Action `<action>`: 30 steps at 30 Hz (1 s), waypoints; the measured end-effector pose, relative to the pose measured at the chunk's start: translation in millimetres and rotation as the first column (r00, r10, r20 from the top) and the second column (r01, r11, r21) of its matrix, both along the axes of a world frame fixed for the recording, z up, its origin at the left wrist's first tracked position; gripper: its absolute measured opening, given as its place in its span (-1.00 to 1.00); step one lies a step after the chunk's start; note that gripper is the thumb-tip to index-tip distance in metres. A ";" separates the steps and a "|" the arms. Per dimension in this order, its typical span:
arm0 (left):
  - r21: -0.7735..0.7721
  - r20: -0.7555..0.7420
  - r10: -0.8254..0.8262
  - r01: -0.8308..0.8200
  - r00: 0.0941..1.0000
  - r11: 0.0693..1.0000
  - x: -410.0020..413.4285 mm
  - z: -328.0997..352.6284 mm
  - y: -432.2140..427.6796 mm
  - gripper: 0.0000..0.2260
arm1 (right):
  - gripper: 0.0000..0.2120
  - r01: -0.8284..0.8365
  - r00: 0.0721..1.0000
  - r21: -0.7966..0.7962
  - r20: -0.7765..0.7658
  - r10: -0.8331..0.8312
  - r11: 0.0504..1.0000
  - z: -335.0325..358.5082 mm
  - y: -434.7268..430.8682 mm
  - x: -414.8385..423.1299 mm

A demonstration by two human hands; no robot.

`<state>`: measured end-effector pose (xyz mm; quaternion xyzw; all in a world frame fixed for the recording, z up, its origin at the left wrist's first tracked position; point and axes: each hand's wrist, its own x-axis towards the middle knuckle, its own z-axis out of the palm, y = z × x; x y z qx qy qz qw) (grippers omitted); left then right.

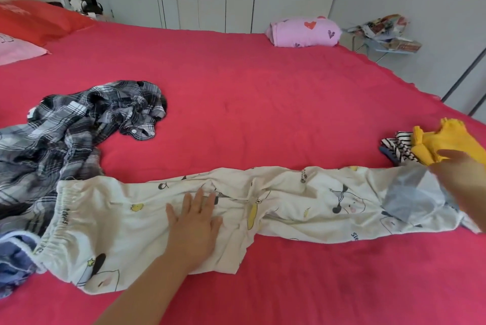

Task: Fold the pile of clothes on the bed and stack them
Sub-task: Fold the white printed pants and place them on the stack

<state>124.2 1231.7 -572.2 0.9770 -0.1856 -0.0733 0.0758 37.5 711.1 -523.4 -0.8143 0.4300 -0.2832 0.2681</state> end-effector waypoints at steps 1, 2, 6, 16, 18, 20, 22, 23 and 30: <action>-0.019 0.014 -0.010 0.010 1.000 1.000 -0.1 0.4 -4.2 -0.18 | -0.61 -0.177 0.981 -0.070 -0.098 0.170 0.982 16.4 78.7 3.4; -0.035 0.014 -0.023 0.024 1.000 0.999 -0.4 0.9 -8.5 -0.18 | -0.66 -0.292 0.946 -0.105 -0.179 0.271 0.951 39.6 133.7 -4.3; -0.038 -0.053 -0.040 0.038 0.998 0.999 -2.3 -0.7 -18.1 -0.18 | -0.50 -0.723 0.610 -0.082 -0.542 0.579 0.686 -1.6 230.8 3.9; -0.023 -0.172 0.075 -0.080 0.982 0.997 25.0 10.8 -8.0 -0.52 | -0.63 -0.744 0.564 -0.146 -0.662 0.494 0.652 42.0 192.3 -7.0; -0.034 -0.139 0.118 -0.123 0.983 0.992 33.1 16.4 -4.7 -0.52 | -0.65 -0.781 0.147 0.214 -0.851 0.505 0.587 54.6 193.3 -12.7; -0.084 -0.052 0.131 -0.135 0.990 0.987 37.5 21.0 -3.3 -0.55 | -0.70 -0.755 -0.013 0.357 -0.847 0.531 0.550 55.2 199.3 -7.8; -0.179 0.060 0.140 -0.127 0.988 0.976 39.6 22.7 -2.9 -0.60 | -0.68 -0.757 0.196 0.259 -0.786 0.587 0.600 52.3 210.4 8.7; -0.223 0.105 0.132 -0.106 0.986 0.969 40.4 23.2 -3.6 -0.63 | -0.70 -0.764 0.358 0.130 -0.729 0.583 0.632 47.9 216.2 19.5; -0.138 0.138 0.025 -0.006 0.990 0.990 64.0 23.8 -12.2 -0.65 | -0.58 -0.769 0.451 0.055 -0.659 0.602 0.637 6.1 245.0 80.9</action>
